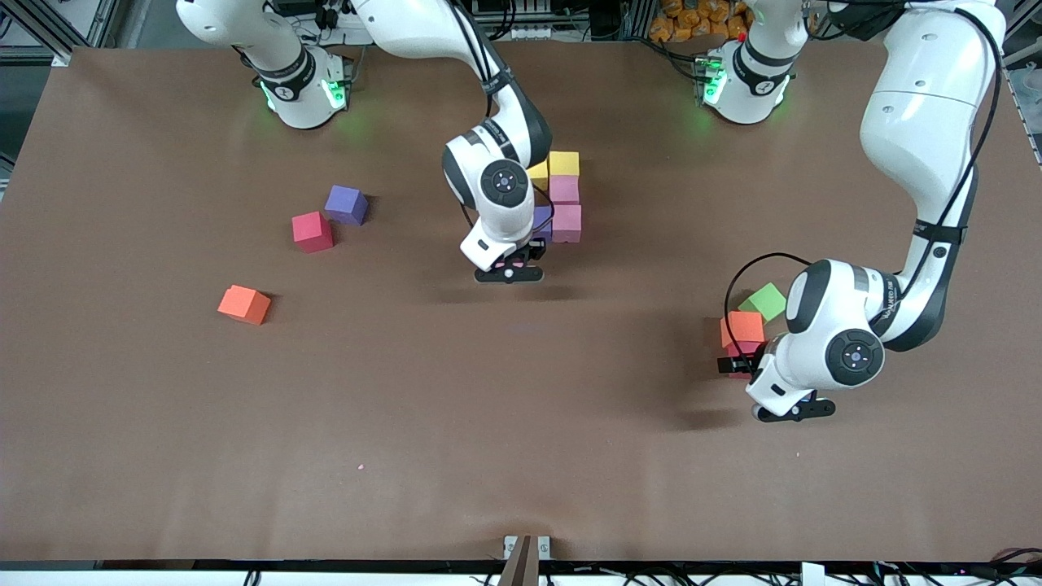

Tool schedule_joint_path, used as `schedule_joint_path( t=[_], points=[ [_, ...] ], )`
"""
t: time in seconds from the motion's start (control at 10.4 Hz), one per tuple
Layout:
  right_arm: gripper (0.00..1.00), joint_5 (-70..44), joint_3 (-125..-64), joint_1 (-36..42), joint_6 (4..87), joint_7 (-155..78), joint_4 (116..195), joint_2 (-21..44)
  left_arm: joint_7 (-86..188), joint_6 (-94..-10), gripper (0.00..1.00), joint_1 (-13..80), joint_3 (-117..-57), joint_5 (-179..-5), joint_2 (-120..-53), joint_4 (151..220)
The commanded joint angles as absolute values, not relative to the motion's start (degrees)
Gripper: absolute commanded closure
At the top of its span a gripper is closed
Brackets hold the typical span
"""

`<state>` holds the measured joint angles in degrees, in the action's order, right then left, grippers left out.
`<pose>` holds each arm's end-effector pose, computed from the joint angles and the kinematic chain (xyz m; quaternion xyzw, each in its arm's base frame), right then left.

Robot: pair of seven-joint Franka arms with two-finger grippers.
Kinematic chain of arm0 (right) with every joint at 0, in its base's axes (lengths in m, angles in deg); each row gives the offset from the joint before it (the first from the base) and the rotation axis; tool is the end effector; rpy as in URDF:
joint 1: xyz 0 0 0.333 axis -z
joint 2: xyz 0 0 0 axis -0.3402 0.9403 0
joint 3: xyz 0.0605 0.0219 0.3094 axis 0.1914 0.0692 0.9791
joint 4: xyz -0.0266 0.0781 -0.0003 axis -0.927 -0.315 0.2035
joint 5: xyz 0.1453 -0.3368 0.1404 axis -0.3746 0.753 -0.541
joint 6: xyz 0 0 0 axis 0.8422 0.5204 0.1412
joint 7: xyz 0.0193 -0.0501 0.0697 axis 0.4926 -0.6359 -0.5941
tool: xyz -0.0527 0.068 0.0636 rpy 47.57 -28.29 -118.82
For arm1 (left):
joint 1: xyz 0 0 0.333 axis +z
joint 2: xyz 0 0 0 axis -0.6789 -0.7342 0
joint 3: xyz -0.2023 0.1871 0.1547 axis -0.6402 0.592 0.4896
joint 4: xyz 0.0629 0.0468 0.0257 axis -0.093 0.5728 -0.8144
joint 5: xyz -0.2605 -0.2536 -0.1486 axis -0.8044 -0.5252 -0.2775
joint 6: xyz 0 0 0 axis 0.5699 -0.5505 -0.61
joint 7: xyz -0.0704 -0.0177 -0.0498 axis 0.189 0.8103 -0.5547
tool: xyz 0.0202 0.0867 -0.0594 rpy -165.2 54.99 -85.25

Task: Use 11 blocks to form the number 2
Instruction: 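Place pink below cyan with the right gripper while the left gripper grasps magenta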

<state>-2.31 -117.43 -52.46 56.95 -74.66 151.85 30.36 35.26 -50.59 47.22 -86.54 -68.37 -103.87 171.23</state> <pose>0.4493 0.5021 0.2118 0.9993 0.0170 -0.0320 0.0124 0.6861 -0.1098 0.2268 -0.9948 -0.0436 0.0877 0.0274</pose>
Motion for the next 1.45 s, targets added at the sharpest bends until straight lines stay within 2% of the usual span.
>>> schedule_joint_path(
  t=[0.0, 0.58, 0.67, 0.96, 1.25, 1.35],
  points=[
    [0.40, -1.1, -117.7, -54.0, 57.4, -74.6, 153.9, 30.6, 36.6, -50.7, 0.00, 47.2, -86.4, -66.3, -104.8, 170.3],
    [0.40, -1.6, -117.6, -53.6, 57.7, -72.2, 153.5, 30.6, 39.5, -51.4, 0.02, 47.7, -86.4, -66.3, -106.2, 170.6],
    [0.39, -1.6, -117.6, -53.6, 57.7, -71.8, 153.5, 30.5, 39.9, -51.4, 0.11, 47.7, -86.4, -66.3, -106.3, 170.6],
    [0.39, -1.8, -117.6, -53.5, 57.0, -68.9, 153.5, 30.3, 40.0, -51.3, 0.25, 48.1, -86.4, -66.7, -106.6, 170.6],
    [0.37, -2.3, -117.4, -52.8, 56.8, -66.6, 153.9, 29.9, 39.5, -51.4, 0.50, 48.0, -86.4, -67.3, -106.6, 170.5],
    [0.37, -3.4, -117.3, -52.7, 56.4, -66.4, 153.9, 29.8, 39.4, -51.3, 0.51, 48.0, -86.4, -67.4, -106.6, 170.5]
  ],
)
